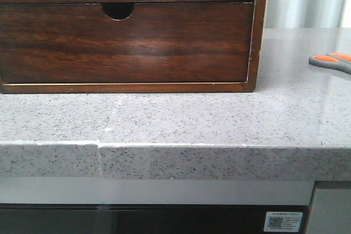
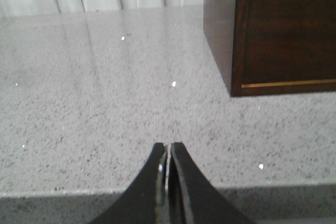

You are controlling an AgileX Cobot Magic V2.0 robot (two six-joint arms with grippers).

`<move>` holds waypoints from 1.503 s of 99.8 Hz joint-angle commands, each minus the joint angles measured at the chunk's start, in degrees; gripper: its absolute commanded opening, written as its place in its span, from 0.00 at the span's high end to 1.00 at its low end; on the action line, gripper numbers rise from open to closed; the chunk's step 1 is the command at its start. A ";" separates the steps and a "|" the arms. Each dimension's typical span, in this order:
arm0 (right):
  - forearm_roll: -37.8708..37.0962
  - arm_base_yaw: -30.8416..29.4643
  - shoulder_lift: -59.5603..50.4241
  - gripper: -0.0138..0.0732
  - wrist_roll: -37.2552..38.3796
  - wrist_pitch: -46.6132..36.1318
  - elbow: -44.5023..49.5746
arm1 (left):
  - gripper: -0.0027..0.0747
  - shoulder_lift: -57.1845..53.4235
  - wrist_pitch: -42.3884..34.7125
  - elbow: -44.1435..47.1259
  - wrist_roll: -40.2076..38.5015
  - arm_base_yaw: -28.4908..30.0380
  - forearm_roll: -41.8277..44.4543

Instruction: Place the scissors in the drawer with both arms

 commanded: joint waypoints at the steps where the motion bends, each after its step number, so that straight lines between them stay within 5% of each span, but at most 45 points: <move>1: 0.05 -0.36 -1.15 0.91 0.02 -7.22 0.52 | 0.99 -1.70 -5.87 1.35 -0.36 -0.27 -1.33; 26: 0.86 -0.36 -1.15 0.91 0.02 -10.37 0.52 | 0.99 -1.70 -12.83 1.35 -0.36 -0.27 -2.18; 39: 7.33 -0.15 -1.15 0.91 0.07 -10.02 -0.76 | 0.99 -1.70 -17.19 0.94 -0.39 -0.27 -4.02; 69: 7.44 1.54 3.93 0.91 0.07 3.97 -12.70 | 0.99 2.72 -9.13 -9.89 -0.39 -0.27 -6.25; 106: 9.63 1.68 18.19 0.91 0.07 3.79 -20.89 | 0.98 16.05 -10.25 -20.51 -0.39 -0.45 -0.72; 116: 9.63 1.68 18.94 0.91 0.07 4.03 -20.78 | 0.85 17.62 -10.65 -20.51 -0.39 -0.45 1.87; 131: 9.63 1.68 18.94 0.91 0.07 4.54 -20.78 | 0.49 19.97 -17.69 -20.40 -0.39 -0.51 2.30; 150: 9.63 1.68 18.94 0.91 0.07 4.70 -20.78 | 0.47 24.82 -27.55 -20.40 -0.39 -3.30 22.42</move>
